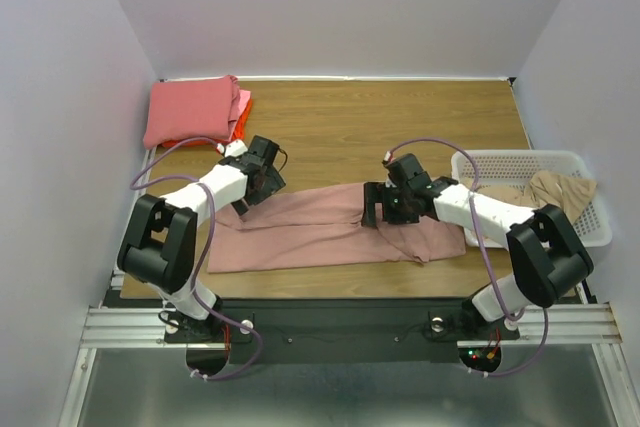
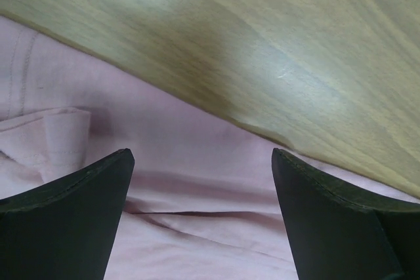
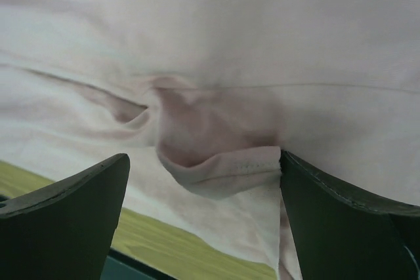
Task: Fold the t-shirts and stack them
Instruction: Fold the tshirt
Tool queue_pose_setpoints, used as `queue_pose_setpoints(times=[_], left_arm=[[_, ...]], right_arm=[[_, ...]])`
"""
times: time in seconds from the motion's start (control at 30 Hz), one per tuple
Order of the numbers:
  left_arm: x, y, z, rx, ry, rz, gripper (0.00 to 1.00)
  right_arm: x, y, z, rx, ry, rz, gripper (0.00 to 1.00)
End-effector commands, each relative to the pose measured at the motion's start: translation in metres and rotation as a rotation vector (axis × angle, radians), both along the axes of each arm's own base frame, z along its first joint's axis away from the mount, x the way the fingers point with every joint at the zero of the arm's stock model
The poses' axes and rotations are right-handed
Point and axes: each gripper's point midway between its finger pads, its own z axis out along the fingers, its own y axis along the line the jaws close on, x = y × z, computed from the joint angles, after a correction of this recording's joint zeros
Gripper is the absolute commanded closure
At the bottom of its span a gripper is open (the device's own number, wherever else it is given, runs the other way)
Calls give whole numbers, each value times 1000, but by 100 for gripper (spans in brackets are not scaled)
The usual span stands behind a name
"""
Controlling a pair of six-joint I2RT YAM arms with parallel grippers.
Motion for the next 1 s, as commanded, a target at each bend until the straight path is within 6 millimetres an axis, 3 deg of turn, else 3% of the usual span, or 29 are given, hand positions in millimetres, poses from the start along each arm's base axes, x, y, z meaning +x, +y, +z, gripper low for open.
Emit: queue_pose_setpoints(times=[0.0,0.17,0.3,0.47,0.57,0.67,0.7,0.8,0.87,0.97], left_arm=[[-22,16,0,39,5,28,2],[-47,33,-5,67,24,71,2],[-70,55,-11,119,68,133,2],[-92,65,-13,120,101,165,2],[-107,78,-8,148,107,224,2],[-109,81,3,140,78,259,2],[-102,80,11,127,45,267,2],[-83,70,23,91,-2,247,2],[-69,62,29,80,-18,204,2],[-46,47,33,51,-43,148,2]], right_arm=[[-7,27,16,83,-50,83,0],[-46,49,30,179,-24,204,0],[-79,54,20,197,39,276,0],[-92,56,23,213,36,325,0],[-91,60,39,247,-15,355,0],[-94,65,62,303,-70,402,0],[-88,65,79,319,-131,397,0],[-67,56,86,267,-208,283,0],[-52,44,83,208,-229,166,0],[-18,8,71,31,-285,-78,0]])
